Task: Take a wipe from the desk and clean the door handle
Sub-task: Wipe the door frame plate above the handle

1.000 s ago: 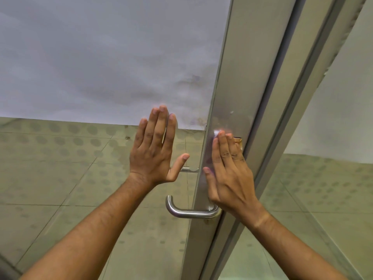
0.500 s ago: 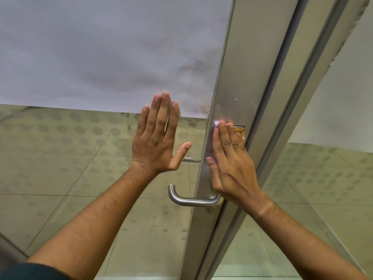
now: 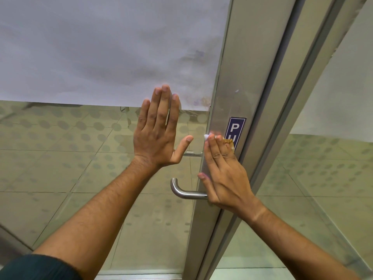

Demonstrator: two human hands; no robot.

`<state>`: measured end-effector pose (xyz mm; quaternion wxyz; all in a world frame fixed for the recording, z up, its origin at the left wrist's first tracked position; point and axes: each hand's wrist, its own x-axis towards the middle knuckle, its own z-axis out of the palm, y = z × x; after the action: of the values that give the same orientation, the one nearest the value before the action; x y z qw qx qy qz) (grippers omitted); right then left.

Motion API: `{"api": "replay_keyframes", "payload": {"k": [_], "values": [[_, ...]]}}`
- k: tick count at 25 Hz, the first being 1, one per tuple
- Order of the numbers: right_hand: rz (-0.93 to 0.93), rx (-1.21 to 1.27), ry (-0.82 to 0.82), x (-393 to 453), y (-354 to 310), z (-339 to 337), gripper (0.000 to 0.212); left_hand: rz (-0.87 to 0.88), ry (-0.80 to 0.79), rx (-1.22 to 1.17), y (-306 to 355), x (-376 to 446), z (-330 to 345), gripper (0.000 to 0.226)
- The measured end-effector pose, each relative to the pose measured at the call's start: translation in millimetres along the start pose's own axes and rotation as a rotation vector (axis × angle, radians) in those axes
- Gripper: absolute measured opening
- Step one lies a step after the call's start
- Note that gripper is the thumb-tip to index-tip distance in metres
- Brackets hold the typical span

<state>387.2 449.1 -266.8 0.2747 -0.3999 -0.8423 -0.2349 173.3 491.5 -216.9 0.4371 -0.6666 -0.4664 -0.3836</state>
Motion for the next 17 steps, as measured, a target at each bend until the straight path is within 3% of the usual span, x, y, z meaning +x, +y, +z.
{"api": "replay_keyframes", "payload": {"k": [14,17], "values": [[0.041,0.003,-0.097,-18.3,-6.1,-1.0,0.08,-0.003,0.002,0.003,0.0,-0.9,-0.5,0.093],[0.086,-0.002,-0.039,-4.9,-3.7,-5.0,0.079,0.004,-0.002,0.001,0.0,-0.7,-0.7,0.094]]}}
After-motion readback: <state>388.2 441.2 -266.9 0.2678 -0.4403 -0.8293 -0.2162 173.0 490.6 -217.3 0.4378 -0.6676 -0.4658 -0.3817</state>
